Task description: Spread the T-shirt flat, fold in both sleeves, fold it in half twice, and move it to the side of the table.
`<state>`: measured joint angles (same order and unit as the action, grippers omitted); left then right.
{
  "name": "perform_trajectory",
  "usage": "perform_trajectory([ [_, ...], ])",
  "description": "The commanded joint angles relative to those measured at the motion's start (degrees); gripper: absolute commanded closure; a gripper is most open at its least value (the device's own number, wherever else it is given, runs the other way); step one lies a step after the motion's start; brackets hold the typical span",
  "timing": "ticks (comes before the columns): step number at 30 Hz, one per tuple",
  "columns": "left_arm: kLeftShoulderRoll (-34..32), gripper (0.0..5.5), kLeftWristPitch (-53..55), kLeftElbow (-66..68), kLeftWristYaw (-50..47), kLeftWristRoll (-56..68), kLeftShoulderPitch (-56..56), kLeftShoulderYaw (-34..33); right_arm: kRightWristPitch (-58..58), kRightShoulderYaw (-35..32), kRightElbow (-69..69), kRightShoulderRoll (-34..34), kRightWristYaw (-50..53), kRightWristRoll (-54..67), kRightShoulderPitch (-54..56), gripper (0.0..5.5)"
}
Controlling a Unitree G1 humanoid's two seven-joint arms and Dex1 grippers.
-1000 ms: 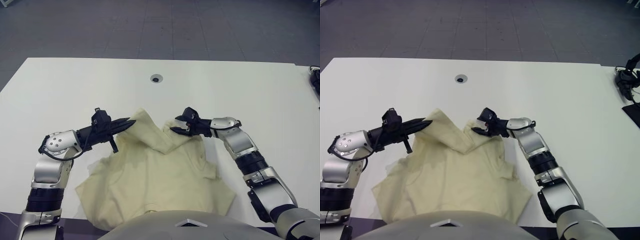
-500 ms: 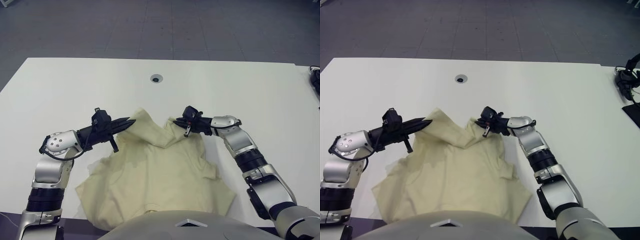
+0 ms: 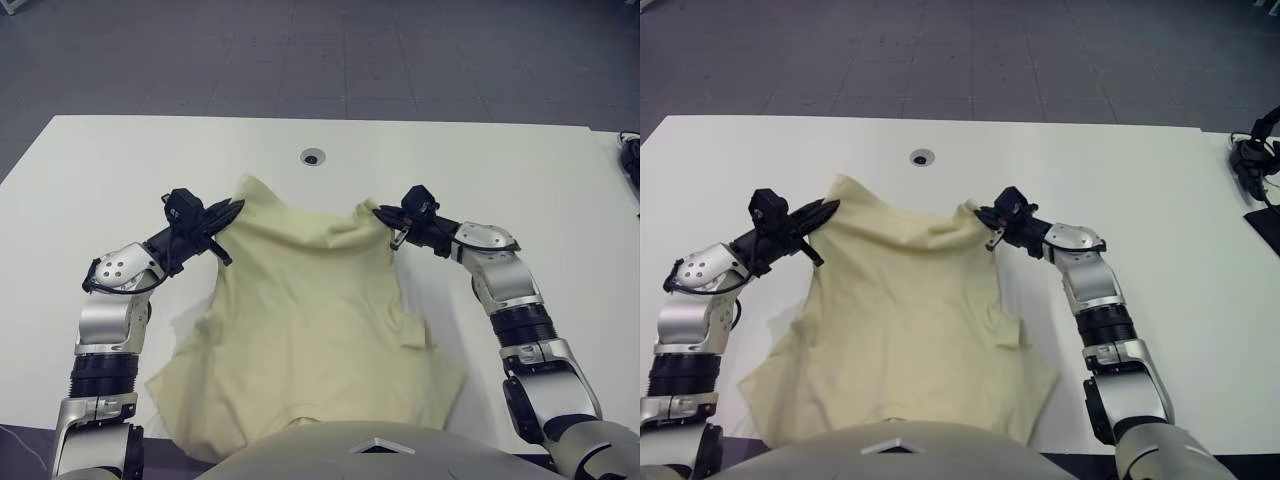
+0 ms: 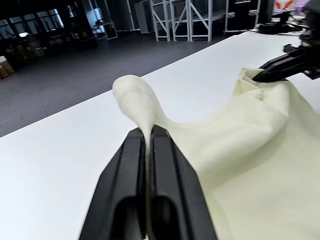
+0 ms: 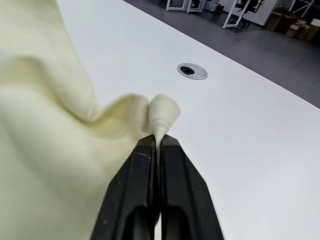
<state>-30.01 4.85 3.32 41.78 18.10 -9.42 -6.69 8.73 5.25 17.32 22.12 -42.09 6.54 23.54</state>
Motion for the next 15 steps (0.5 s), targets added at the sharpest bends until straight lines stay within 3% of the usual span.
perform_trajectory([
  [1, 0.9, 5.5, -0.4, 3.7, -2.5, -3.1, -4.0, 1.3, -2.5, -2.5, 4.4, -0.2, 2.9, -0.2, 2.1, 5.5],
  [15, 7.9, 5.5, -7.0, 28.1, -13.1, -14.8, -19.1, 7.0, -12.8, -4.8, 22.3, -2.5, 11.5, -2.8, 8.7, 5.5],
])
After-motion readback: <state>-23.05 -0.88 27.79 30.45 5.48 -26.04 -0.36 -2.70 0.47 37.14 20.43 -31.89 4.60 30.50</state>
